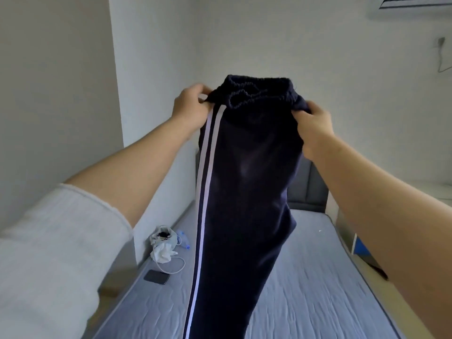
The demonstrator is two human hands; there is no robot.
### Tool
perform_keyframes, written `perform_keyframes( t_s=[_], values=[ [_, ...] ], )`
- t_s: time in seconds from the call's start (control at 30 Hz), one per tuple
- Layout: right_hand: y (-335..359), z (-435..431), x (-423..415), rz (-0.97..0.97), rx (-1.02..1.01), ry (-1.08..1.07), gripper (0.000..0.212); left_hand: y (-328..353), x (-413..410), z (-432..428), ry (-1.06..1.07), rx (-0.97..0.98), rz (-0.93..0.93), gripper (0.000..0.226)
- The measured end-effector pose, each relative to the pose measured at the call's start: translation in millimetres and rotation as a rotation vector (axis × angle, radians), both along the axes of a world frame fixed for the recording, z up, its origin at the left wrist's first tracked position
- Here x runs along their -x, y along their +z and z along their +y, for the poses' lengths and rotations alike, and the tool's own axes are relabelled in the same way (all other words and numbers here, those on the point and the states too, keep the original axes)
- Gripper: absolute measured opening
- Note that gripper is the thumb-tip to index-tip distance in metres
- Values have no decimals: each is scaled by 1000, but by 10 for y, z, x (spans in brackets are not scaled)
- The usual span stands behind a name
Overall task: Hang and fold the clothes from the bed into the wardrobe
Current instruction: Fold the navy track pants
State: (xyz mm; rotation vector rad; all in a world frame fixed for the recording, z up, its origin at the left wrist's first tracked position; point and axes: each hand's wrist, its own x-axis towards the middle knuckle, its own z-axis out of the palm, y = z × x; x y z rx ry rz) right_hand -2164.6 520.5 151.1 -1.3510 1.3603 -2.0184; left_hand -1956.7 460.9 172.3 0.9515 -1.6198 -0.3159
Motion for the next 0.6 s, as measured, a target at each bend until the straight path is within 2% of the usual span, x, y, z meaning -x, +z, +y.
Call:
perform_keyframes(
  t_s=[0.13, 0.27, 0.43, 0.6],
  values=[
    [59, 248, -117, -30, 111, 144, 22, 45, -184, 218, -168, 21, 111, 13],
    [-204, 532, -170, -56, 70, 307, 23, -245, -389, 461, -361, -103, 182, 16],
    [-1009, 760, -123, -83, -122, 404, 23, -1125, -595, 658, -470, -404, 157, 16],
    [-2159, 961, -59, -110, -445, 447, 24, -2417, -629, 850, -451, -756, 148, 15]
  ],
)
